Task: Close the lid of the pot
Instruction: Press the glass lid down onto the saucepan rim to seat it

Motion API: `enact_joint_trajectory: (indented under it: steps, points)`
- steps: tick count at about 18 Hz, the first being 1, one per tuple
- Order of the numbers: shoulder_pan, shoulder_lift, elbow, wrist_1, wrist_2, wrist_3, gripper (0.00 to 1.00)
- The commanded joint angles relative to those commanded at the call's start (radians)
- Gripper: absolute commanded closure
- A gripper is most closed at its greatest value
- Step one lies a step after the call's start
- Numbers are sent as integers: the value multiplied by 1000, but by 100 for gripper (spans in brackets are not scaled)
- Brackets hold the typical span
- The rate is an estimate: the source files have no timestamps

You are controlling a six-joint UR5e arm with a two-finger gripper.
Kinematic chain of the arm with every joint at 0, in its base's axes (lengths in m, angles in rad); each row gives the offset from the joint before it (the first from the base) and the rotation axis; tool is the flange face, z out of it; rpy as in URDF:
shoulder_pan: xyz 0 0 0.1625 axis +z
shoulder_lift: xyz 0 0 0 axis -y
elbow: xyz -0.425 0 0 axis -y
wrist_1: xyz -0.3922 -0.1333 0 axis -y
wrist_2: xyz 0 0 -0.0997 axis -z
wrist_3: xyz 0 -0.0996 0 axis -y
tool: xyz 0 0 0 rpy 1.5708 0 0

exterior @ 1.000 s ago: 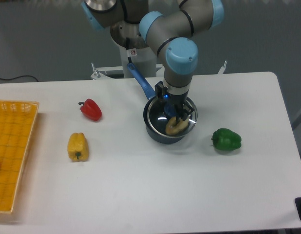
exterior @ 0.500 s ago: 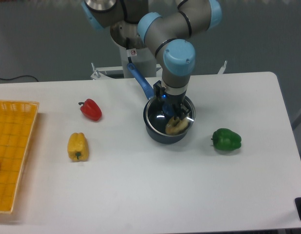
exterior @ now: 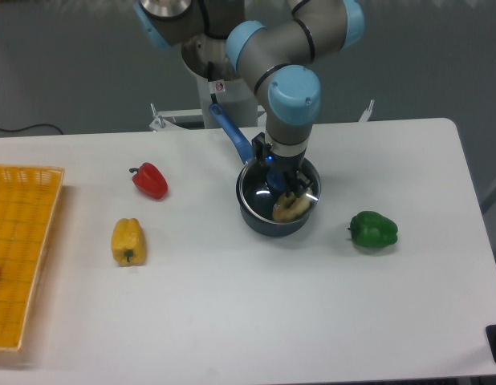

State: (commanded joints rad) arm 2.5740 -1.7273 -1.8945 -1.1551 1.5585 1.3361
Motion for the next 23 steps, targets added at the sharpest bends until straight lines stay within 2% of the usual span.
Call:
enact_joint_trajectory:
  steps: [23]
  points:
    - [-3,-3,0,0,3,0,29]
